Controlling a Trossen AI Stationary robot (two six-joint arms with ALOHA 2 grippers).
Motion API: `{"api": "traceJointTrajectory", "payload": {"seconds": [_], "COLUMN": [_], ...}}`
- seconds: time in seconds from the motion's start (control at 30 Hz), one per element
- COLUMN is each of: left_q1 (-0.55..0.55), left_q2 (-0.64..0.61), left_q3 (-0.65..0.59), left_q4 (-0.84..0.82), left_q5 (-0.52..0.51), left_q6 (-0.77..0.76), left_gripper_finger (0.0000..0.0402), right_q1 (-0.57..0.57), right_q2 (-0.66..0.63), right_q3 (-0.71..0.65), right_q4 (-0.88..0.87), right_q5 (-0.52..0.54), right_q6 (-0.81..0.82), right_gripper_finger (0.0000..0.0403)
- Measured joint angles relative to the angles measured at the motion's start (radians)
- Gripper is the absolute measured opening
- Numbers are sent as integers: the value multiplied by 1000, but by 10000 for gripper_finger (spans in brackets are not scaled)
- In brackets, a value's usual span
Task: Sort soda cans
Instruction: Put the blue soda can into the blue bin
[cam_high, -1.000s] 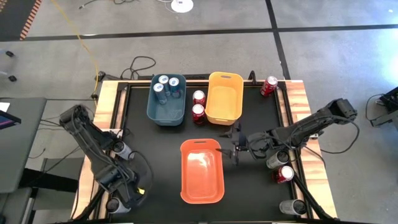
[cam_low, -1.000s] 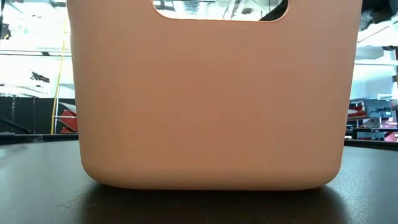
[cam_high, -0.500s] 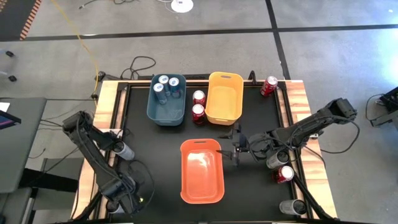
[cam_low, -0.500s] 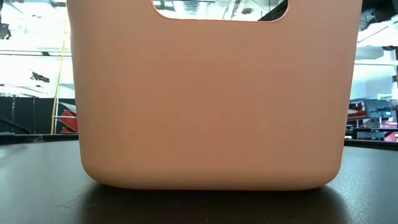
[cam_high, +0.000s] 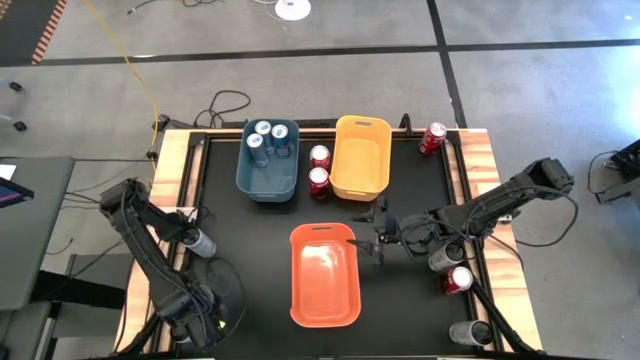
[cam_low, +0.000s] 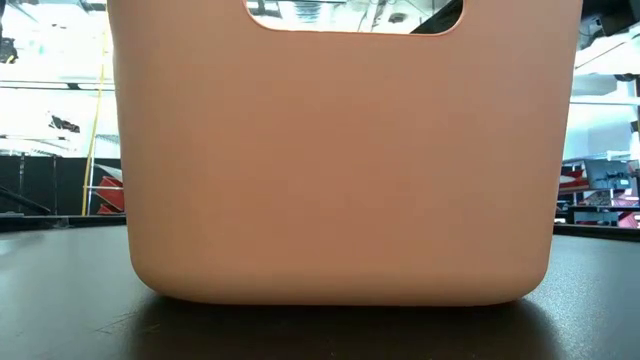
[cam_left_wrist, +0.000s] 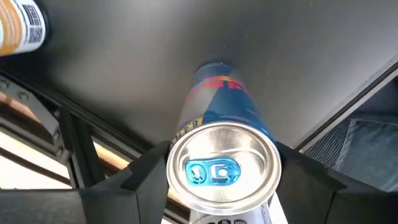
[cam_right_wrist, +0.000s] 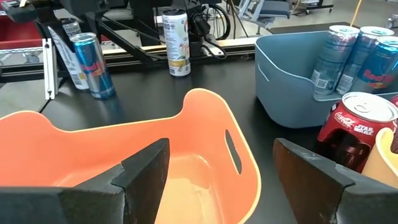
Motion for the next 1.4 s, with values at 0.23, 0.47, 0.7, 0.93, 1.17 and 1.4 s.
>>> {"api": "traceJointTrajectory", "payload": {"seconds": [0.23, 0.47, 0.7, 0.93, 1.17, 1.4], "left_q1": [46, 105, 225, 401, 533, 575], "left_q2": [-11, -13, -13, -13, -13, -13], "left_q3": [26, 135, 258, 343, 374, 382], "left_q4": [-20, -84, -255, -265, -263, -234], "left_q5": [-39, -74, -120, -151, -151, -149], "left_q6": [56, 153, 320, 586, 766, 840], "left_gripper_finger": [231, 231, 231, 231, 231, 231], "right_q1": [-2, -54, -88, -99, -98, -117], "right_q2": [0, 0, 25, 216, 420, 526], "right_q3": [0, 0, 10, 133, 314, 454], "right_q4": [8, 76, 340, 351, 338, 306], "right_q5": [0, -27, -231, -244, -271, -319], "right_q6": [-5, -39, -93, -151, -179, -208], "right_gripper_finger": [301, 301, 301, 301, 302, 323]}}
